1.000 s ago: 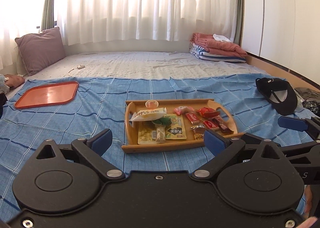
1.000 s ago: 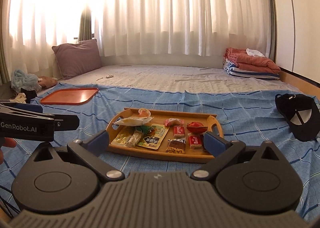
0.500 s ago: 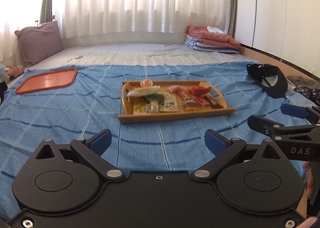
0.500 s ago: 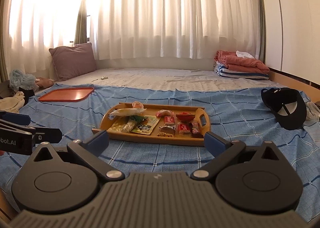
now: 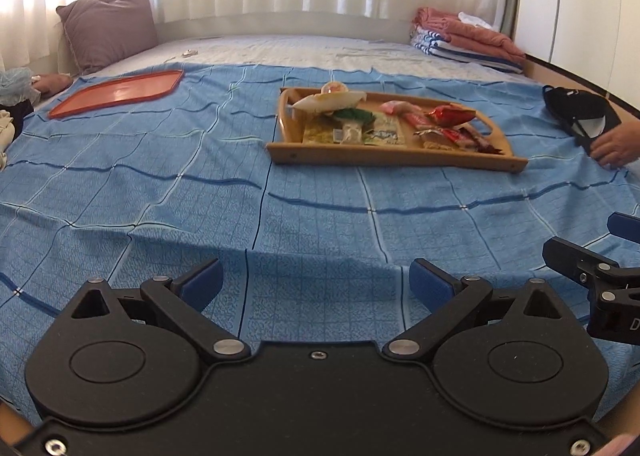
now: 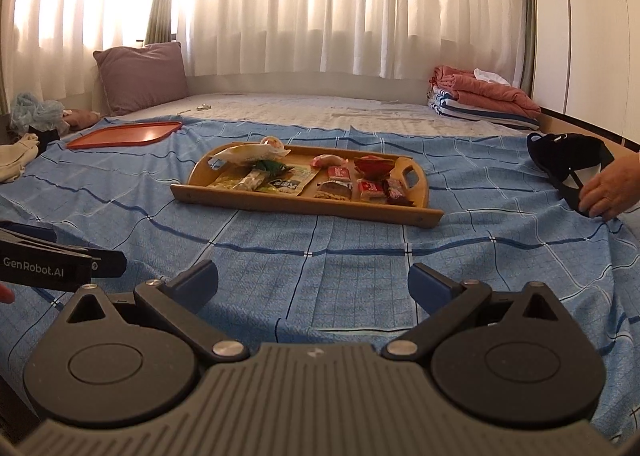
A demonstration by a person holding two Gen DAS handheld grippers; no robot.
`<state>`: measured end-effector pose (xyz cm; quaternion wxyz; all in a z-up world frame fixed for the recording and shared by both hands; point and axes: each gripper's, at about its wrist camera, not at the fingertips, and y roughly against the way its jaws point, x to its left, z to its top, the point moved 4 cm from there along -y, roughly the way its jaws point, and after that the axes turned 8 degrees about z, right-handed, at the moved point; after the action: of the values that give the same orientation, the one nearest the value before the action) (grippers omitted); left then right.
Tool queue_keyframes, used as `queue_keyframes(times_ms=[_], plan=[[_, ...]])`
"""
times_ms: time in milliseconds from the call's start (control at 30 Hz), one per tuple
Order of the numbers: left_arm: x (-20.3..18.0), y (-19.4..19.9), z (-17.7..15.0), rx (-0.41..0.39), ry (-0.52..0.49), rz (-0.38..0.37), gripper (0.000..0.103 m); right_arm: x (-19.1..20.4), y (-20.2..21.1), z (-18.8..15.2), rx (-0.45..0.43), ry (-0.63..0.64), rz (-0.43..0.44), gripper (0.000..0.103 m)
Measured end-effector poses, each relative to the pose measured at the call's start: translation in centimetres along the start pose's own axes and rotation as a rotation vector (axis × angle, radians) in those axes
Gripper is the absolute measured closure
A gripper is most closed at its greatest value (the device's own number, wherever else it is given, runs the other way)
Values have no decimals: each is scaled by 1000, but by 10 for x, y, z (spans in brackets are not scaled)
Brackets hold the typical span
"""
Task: Organize snacks
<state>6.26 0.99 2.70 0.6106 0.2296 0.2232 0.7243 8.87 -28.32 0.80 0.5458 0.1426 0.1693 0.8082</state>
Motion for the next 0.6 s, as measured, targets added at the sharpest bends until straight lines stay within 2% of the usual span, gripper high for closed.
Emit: queue_keyframes(times_ms=[600], plan=[[-2, -19, -8, 31, -19, 24, 3, 10, -14, -7, 22, 2, 31, 0]])
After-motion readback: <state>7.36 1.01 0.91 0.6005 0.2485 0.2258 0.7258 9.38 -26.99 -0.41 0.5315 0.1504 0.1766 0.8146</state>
